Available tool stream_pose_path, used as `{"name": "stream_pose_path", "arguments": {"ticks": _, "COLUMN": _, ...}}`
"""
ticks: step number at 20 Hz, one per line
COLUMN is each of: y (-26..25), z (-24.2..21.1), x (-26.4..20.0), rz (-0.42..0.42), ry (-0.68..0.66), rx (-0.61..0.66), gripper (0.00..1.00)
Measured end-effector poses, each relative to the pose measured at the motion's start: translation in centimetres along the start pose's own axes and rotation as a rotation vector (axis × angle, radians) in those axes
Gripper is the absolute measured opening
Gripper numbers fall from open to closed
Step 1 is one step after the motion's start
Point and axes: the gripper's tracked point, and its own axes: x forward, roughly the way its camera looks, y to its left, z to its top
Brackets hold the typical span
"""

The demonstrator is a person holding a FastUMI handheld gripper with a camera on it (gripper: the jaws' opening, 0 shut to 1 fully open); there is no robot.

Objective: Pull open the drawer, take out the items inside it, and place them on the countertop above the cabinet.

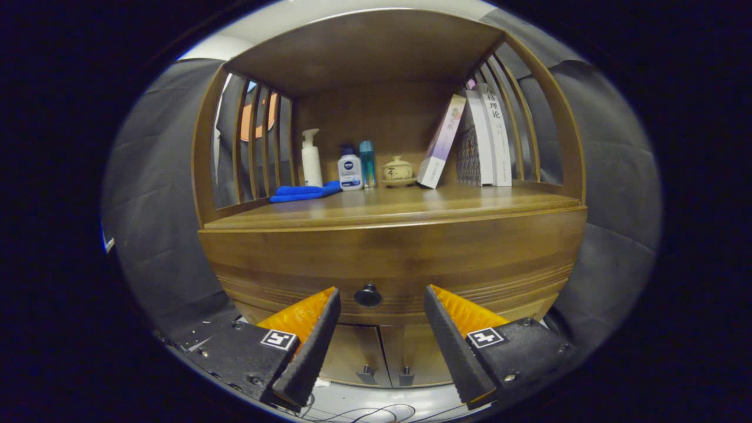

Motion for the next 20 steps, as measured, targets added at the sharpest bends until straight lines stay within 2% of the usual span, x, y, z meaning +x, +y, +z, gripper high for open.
{"name": "stream_pose_path", "arguments": {"ticks": 7, "y": 0.2, "z": -0.7, "x": 2.4, "rz": -0.058, "ry": 0.008, "rx": -0.060, "gripper": 0.70}}
{"name": "stream_pose_path", "arguments": {"ticks": 10, "y": 0.7, "z": -0.9, "x": 2.7, "rz": -0.076, "ry": -0.004, "rx": -0.060, "gripper": 0.58}}
{"name": "stream_pose_path", "arguments": {"ticks": 15, "y": 1.4, "z": -0.8, "x": 2.5, "rz": -0.095, "ry": -0.012, "rx": -0.060, "gripper": 0.31}}
{"name": "stream_pose_path", "arguments": {"ticks": 20, "y": 1.2, "z": -1.0, "x": 2.6, "rz": -0.077, "ry": 0.001, "rx": -0.063, "gripper": 0.23}}
